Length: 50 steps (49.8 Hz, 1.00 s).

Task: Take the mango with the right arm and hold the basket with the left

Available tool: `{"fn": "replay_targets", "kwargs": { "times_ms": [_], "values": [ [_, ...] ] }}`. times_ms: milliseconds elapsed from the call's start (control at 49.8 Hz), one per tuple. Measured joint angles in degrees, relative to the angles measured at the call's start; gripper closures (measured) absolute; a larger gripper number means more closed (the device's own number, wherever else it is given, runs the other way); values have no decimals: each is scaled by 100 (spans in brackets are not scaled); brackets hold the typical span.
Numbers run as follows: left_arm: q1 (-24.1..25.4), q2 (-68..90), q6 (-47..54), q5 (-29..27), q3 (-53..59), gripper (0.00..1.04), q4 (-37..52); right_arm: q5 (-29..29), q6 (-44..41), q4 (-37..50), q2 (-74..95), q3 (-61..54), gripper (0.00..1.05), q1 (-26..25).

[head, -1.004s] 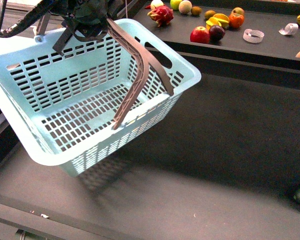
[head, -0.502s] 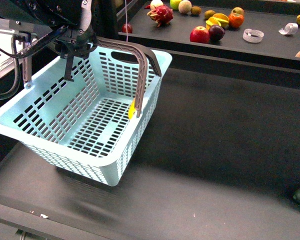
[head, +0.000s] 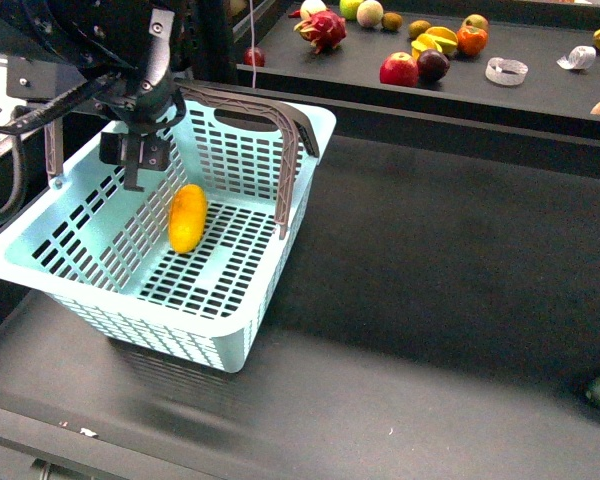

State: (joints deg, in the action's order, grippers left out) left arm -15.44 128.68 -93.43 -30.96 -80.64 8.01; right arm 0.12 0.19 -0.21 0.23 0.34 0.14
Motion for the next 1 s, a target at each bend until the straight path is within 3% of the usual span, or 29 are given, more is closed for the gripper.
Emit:
{"fn": "replay_targets", "kwargs": {
  "times_ms": [141,161,402,643,844,1004],
  "values": [
    [129,-914,227,-57,671,7,70,0,0,0,0,0,8,0],
    [155,-1095,299,-63,820,7,103,0,0,0,0,0,8,0],
    [225,-2883,1342,-323,2492,8,387,0,0,0,0,0,8,0],
    [232,-4765,1628,-535,4013,8,140,0,0,0,0,0,8,0],
    [142,-6216,1576,-1005,4688,8,-728,0,0,0,0,0,8,0],
    [28,-6830,1589,-1143,5001,8,-870,0,0,0,0,0,8,0]
  ]
}}
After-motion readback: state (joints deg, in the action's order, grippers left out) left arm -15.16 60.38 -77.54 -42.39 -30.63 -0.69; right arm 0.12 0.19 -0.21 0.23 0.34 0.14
